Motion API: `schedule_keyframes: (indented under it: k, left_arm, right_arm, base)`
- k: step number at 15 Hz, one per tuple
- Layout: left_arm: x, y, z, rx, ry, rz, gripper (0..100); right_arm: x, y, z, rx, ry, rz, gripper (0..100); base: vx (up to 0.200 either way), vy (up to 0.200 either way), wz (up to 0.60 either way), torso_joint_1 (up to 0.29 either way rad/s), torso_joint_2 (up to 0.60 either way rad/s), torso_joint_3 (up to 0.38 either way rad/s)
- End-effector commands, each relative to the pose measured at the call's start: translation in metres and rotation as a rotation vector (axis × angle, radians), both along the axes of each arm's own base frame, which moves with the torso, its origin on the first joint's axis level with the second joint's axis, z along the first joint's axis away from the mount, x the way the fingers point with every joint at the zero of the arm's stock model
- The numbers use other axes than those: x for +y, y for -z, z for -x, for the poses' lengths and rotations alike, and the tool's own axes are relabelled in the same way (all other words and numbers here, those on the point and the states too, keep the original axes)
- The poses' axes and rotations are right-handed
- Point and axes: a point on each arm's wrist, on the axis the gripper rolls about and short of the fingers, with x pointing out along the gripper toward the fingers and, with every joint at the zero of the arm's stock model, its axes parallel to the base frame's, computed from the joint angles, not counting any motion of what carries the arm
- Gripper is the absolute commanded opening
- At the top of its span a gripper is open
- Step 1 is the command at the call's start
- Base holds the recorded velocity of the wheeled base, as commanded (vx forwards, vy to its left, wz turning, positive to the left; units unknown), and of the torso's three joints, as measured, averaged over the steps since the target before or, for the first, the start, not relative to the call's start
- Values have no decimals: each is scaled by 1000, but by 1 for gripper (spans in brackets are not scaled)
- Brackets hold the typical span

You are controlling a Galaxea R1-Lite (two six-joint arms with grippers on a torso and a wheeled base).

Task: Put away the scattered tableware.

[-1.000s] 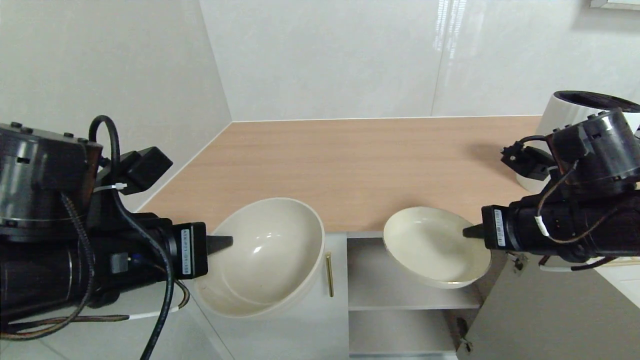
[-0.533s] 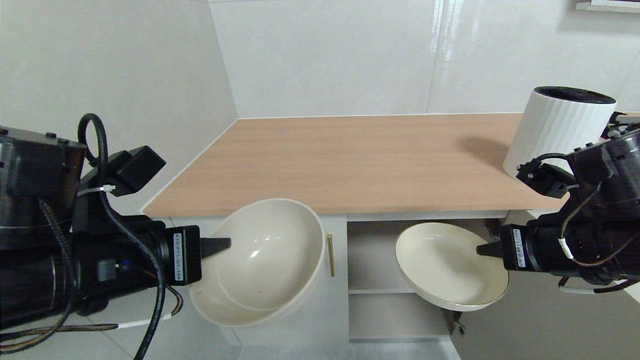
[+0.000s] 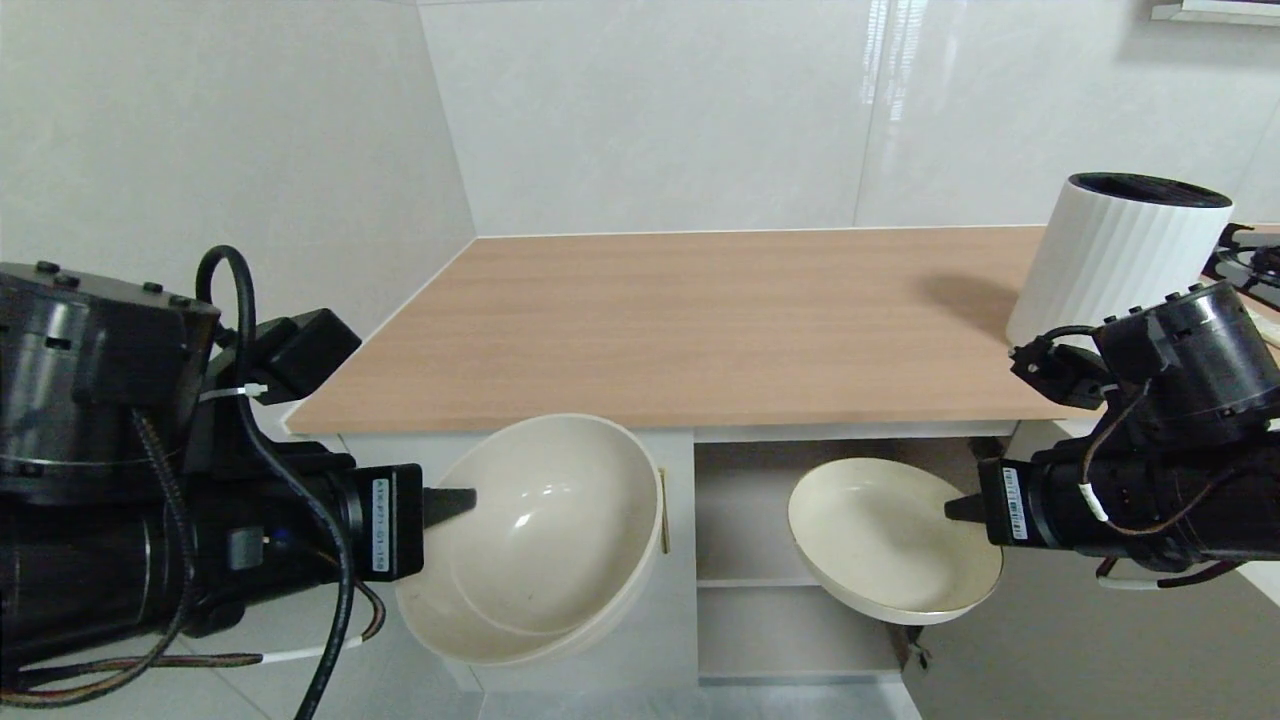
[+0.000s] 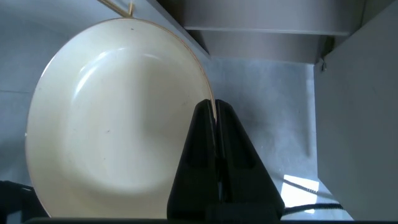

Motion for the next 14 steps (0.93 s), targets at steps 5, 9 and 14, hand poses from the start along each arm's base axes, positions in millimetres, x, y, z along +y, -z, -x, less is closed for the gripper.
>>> schedule_keyframes:
  k: [5,9,14]
  left_arm:
    - [-2,4,-4,17,-1,-10,0]
    - [-2,4,-4,17,-1,-10,0]
    - [-2,4,-4,17,-1,-10,0]
  right_arm:
    - [2,7,-5,22,3,12,0]
    - [2,7,-5,22,3,12,0]
    - [3,10,-7,31,4,18,0]
  base:
    - [0,0,0,-30,77,48]
    - [0,0,0,-160,425,265]
    - [0,0,0,-161,462,302]
